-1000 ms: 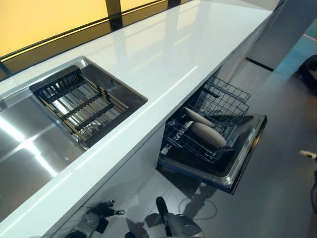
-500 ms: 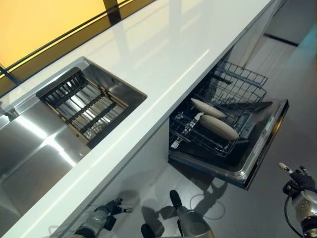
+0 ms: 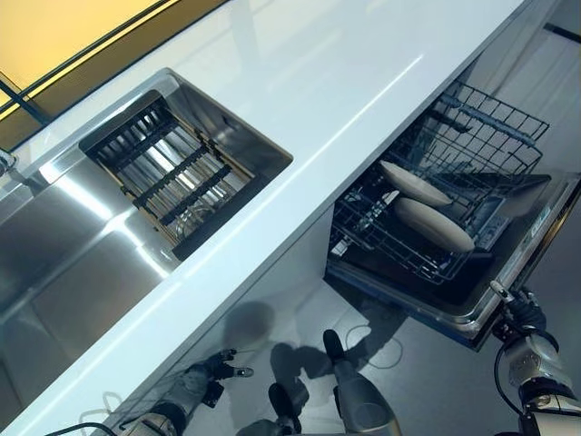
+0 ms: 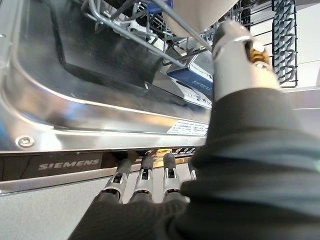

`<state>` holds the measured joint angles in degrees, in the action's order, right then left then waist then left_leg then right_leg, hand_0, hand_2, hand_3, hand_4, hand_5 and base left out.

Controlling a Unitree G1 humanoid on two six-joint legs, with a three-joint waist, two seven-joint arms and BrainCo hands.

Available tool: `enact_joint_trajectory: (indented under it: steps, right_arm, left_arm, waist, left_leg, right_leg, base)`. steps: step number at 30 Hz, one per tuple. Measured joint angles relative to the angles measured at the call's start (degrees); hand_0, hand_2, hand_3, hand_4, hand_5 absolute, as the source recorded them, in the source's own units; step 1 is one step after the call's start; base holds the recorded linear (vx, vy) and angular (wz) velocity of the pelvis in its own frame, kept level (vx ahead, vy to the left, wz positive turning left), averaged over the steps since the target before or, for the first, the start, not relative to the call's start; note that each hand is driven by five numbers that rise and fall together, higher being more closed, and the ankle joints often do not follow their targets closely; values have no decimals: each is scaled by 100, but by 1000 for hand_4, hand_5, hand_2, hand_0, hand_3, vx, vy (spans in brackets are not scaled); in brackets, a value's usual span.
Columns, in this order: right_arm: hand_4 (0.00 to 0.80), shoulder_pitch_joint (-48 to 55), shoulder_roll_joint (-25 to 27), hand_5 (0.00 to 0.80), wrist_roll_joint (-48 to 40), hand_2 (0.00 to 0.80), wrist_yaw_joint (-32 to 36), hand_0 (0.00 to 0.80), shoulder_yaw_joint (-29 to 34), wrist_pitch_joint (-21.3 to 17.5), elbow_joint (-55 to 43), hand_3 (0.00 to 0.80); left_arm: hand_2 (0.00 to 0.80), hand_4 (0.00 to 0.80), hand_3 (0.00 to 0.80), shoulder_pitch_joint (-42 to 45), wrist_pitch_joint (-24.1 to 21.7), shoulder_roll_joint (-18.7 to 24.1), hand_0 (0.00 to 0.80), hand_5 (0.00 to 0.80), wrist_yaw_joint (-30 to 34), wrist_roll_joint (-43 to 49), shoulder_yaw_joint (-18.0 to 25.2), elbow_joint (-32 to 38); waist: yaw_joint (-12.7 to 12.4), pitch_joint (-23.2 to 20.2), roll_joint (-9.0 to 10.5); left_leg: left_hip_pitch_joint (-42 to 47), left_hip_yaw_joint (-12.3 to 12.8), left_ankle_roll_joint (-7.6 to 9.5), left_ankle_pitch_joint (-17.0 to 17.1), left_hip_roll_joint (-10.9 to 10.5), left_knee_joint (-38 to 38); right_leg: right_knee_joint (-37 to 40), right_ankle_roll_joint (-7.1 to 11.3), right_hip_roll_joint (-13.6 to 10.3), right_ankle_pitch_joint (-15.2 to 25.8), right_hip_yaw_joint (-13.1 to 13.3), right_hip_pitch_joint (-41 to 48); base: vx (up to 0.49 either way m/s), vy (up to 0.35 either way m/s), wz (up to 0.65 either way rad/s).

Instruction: Take plates into dishwasher

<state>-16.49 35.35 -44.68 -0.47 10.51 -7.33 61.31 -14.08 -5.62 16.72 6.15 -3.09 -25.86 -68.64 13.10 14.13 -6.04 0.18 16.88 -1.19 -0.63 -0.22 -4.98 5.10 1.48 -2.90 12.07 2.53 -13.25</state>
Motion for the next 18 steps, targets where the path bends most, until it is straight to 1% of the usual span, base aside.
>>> enact_joint_trajectory:
  steps: [6, 9, 12, 15, 18]
  right_arm:
    - [0, -61, 194, 0, 1, 0, -7, 0, -19, -59, 37, 0]
    - [0, -61, 201, 0, 4, 0, -5, 0, -54, -122, 35, 0]
    - [0, -60, 225, 0, 19, 0, -5, 0, -251, -129, -66, 0]
    - [0, 30, 256, 0, 25, 0, -14, 0, -462, -127, -508, 0]
    - [0, 135, 261, 0, 28, 0, -34, 0, -570, -105, -983, 0]
  left_arm:
    - [0, 0, 0, -39, -71, -32, 0, 0, 3, -2, 0, 0]
    - [0, 0, 0, -53, -117, -43, 0, 0, 2, -3, 0, 0]
    - [0, 0, 0, -54, -129, -49, 0, 0, 0, -2, 1, 3]
    - [0, 0, 0, -62, -124, -51, 0, 0, -4, -3, 9, 4]
    - [0, 0, 0, -70, -103, -56, 0, 0, -8, -7, 15, 8]
  waist:
    - [5, 123, -141]
    - [9, 131, -150]
    - [17, 139, -148]
    - [28, 281, -119]
    - [56, 402, -113]
  left_leg:
    - [-22, -41, 24, -15, 0, -19]
    - [-53, -80, 0, 1, -1, -18]
    - [-88, -121, 2, 5, -17, -15]
    - [-76, -146, -2, 2, -22, -22]
    - [-63, -256, -12, -42, -13, -26]
  right_leg:
    - [4, -7, -20, -5, -95, -8]
    - [4, -9, -26, -4, -137, -28]
    - [-9, -11, -32, 11, -143, -83]
    - [-15, -29, -32, 42, -157, -90]
    - [-16, -50, -17, 66, -200, -113]
  base:
    - [-3, -2, 3]
    - [0, 0, 0]
    - [-11, -5, -6]
    - [-23, -12, -24]
    - [-15, -15, -23]
